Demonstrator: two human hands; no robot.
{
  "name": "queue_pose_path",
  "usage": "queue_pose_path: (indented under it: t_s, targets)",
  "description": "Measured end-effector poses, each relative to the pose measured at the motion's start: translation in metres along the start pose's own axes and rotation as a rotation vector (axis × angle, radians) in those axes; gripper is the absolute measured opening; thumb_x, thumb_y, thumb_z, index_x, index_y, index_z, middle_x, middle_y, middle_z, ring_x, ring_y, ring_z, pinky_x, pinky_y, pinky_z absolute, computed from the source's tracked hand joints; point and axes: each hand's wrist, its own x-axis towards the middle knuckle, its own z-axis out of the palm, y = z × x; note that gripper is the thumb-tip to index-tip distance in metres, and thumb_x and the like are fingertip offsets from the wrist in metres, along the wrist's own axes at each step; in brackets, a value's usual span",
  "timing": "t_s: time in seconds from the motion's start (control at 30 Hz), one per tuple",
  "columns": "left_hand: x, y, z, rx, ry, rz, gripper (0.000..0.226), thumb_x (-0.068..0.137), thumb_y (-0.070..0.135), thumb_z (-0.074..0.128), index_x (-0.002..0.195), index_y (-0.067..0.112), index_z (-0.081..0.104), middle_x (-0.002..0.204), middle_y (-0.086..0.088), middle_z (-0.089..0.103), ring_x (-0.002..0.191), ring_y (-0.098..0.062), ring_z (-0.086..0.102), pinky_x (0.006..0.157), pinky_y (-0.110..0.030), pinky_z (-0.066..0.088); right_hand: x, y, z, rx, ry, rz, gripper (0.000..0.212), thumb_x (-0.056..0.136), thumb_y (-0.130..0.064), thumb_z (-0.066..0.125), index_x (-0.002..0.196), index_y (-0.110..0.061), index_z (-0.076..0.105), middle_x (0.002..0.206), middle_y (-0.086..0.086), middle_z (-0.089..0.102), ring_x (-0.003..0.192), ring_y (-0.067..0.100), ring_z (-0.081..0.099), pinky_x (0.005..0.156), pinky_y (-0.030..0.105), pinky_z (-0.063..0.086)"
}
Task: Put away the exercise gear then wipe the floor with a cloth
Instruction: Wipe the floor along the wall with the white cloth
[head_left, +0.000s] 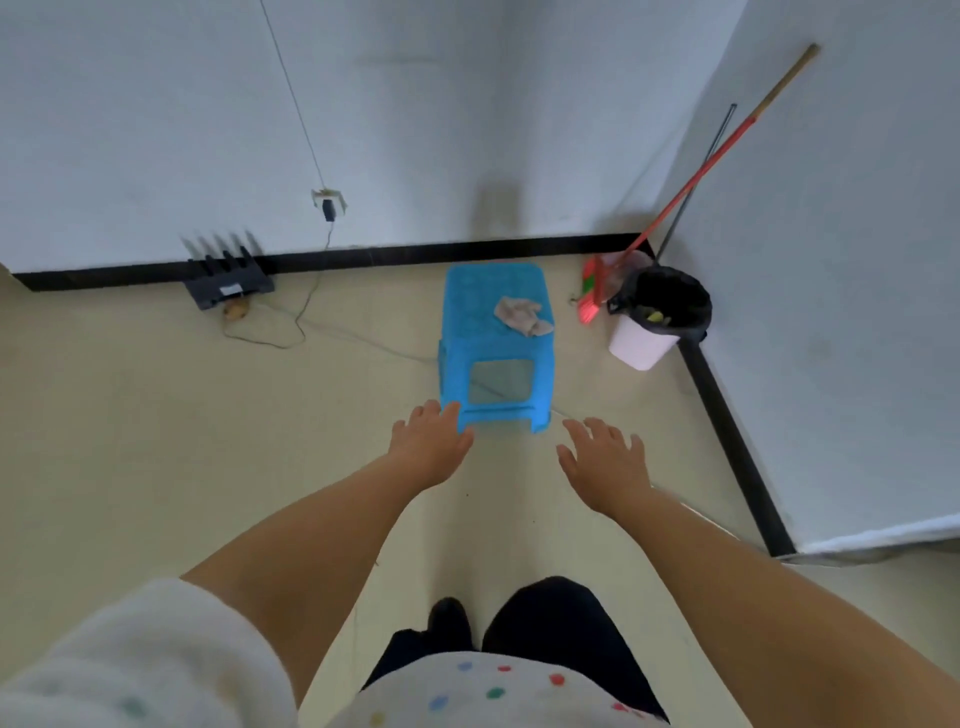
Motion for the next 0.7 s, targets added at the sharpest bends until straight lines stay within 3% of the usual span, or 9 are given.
queue_pose_path:
  t_s: [0.17,0.47,0.7]
  targets:
    - [0.093,0.017,-0.018,-0.023,-0.034,0.053,0.048,0.098,0.041,0.033,0.14,0.016,0.034,0.135,-0.01,0.042,0.123,-0.029,0.042,0.101,-0.042,0.035,0.106,0.021,-0.03,-0.023,-0.052,0.012,0.047,0.101,-0.041,0.026,0.145,-0.027,0.026,0.151,0.003,0.03,0.134,0.024,0.033,0.11,0.049,0.02]
    - [0.269,0.03,-0.052,-0.16,-0.082,-0.125,0.052,0.099,0.037,0.033,0.145,0.016,0.025,0.143,-0.01,0.036,0.129,-0.028,0.038,0.103,-0.041,0.032,0.33,0.027,-0.094,-0.127,-0.128,-0.237,0.042,0.1,-0.038,0.03,0.139,-0.024,0.035,0.14,0.005,0.04,0.125,0.025,0.041,0.104,0.044,0.029]
    - [0.372,0.029,-0.014,-0.218,-0.116,-0.196,0.051,0.098,0.036,0.034,0.145,0.017,0.025,0.144,-0.007,0.036,0.131,-0.025,0.036,0.105,-0.039,0.031,0.446,0.009,-0.056,-0.148,-0.256,-0.358,0.046,0.1,-0.036,0.031,0.143,-0.02,0.029,0.144,0.008,0.036,0.122,0.028,0.043,0.091,0.039,0.04]
